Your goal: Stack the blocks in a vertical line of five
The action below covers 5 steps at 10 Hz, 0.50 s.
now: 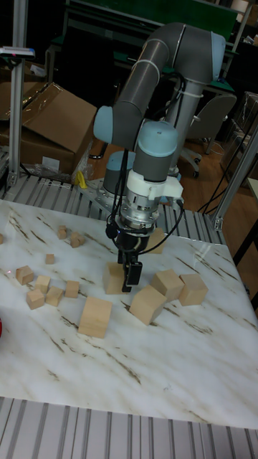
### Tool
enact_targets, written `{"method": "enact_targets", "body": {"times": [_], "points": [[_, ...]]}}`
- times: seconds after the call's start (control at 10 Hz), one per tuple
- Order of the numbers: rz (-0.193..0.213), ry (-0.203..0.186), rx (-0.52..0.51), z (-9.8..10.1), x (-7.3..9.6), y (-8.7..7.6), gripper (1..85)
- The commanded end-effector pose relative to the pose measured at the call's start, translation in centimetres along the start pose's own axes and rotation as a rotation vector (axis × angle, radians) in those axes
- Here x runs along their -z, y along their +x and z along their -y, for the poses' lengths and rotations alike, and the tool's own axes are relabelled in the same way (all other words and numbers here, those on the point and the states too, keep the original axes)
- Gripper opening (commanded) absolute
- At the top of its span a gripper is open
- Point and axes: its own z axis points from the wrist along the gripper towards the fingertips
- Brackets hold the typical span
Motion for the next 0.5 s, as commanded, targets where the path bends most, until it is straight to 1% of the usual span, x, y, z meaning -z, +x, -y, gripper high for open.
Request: {"method": "enact_targets", "body": {"times": [0.0,0.1,0.3,0.4], "points": [[-0.043,0.020,-0.014,0.1,0.4,1.1,85.0],[-0.043,0.011,-0.020,-0.2,0.7,1.1,85.0],[-0.046,0.018,-0.029,0.0,1.2,1.0,85.0],[-0.043,0.010,-0.043,-0.1,1.6,0.8,85.0]]}}
